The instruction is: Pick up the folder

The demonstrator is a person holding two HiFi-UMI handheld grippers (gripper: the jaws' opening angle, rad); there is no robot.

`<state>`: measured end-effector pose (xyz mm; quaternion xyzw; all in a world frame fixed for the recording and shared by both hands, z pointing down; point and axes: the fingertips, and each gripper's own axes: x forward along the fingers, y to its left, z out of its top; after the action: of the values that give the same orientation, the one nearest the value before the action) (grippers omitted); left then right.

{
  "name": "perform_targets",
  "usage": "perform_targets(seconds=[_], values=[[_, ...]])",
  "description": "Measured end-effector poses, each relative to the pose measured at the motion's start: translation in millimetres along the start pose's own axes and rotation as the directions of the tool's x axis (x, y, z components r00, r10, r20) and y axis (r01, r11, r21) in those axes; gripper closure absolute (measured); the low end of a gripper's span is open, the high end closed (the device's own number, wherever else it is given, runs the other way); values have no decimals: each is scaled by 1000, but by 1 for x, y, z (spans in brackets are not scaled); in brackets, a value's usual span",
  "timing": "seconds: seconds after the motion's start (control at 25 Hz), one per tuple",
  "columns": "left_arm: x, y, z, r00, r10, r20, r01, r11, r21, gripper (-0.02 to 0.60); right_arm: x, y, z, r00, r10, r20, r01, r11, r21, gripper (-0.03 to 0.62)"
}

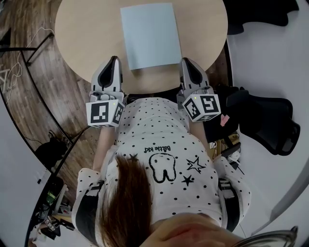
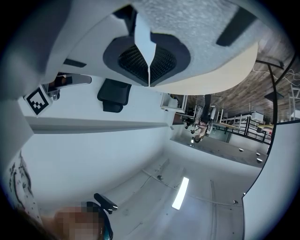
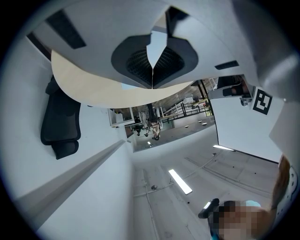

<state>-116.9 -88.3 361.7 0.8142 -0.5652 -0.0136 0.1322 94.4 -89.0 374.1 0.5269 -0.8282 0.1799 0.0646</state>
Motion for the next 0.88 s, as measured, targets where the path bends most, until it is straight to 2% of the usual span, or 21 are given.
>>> perform_targets(seconds=[0.88], values=[[1,-4,-1,1000,-6,-5,6,1000,-7,558,-3,-3,-1,1000,-9,6,9,1000,5,586]])
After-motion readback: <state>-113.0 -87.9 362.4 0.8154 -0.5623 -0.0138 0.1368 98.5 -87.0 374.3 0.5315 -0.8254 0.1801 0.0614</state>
